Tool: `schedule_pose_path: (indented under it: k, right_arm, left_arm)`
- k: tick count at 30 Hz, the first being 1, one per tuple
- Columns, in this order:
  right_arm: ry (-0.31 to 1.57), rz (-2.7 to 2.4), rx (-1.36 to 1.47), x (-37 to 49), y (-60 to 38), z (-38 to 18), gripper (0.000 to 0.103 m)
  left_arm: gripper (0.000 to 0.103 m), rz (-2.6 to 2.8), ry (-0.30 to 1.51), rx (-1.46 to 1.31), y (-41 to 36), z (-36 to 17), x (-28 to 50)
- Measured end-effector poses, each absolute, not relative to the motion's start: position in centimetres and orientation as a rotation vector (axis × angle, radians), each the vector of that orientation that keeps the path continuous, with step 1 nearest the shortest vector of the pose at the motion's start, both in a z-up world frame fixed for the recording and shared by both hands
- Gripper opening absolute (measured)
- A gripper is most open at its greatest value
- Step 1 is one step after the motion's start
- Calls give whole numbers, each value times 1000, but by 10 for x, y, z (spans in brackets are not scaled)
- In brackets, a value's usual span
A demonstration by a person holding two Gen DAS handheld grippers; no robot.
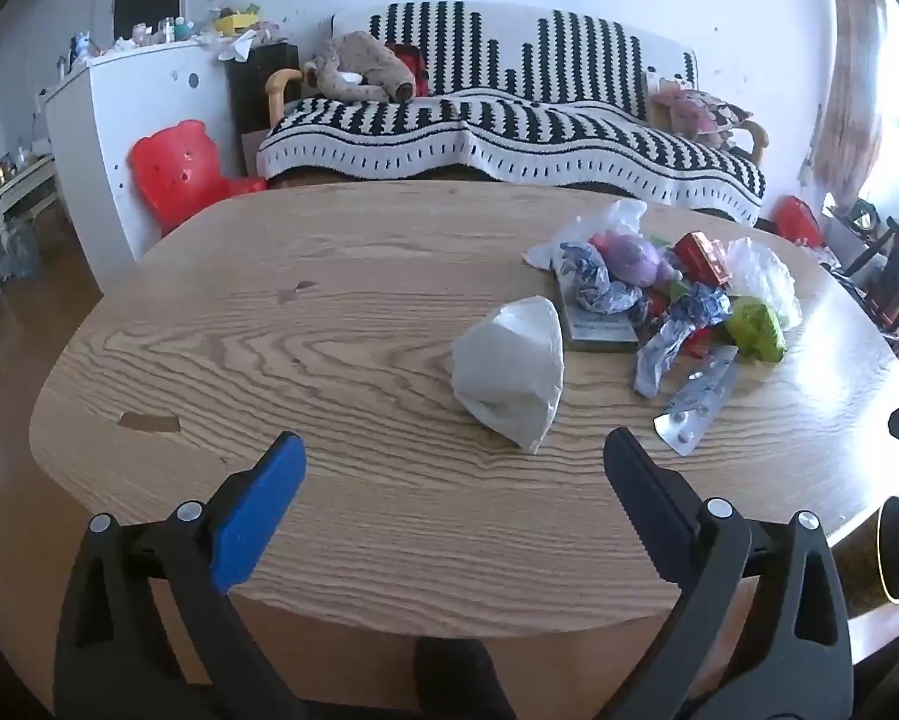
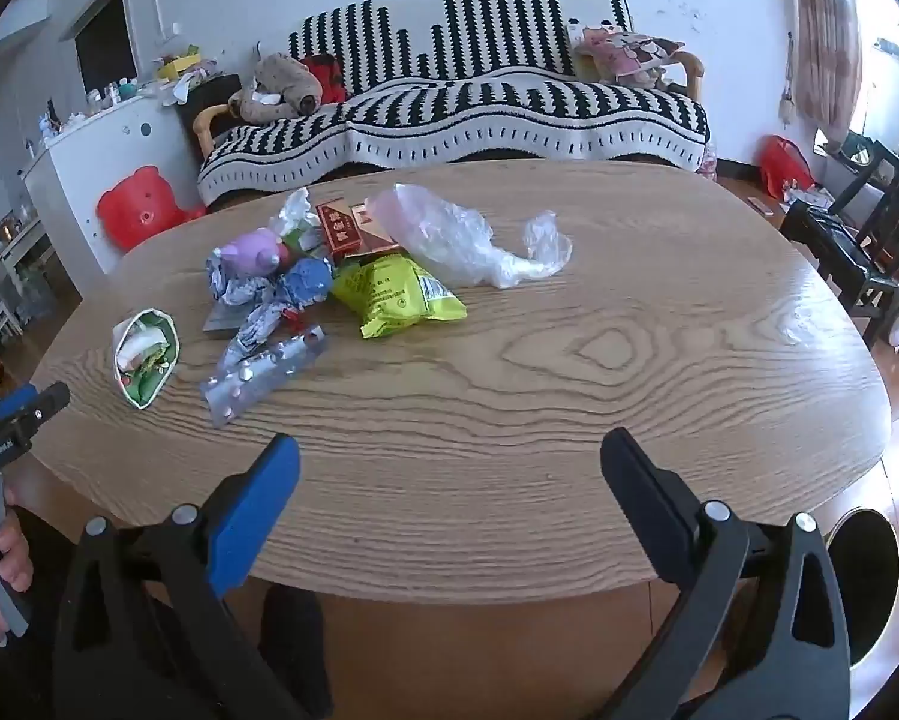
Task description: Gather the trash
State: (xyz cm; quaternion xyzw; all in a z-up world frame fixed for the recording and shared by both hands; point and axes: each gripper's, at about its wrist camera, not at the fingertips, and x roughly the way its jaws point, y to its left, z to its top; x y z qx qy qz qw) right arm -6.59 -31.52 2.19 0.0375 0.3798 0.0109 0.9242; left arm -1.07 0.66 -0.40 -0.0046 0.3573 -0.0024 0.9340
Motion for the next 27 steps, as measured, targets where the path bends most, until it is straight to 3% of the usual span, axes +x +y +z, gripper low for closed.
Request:
schedule_pose_path:
  k: [27]
  right_arm:
    - [771,30,80,-65,-314,26,97]
  left_arm:
    - [97,-5,735,7,3,-5,-8]
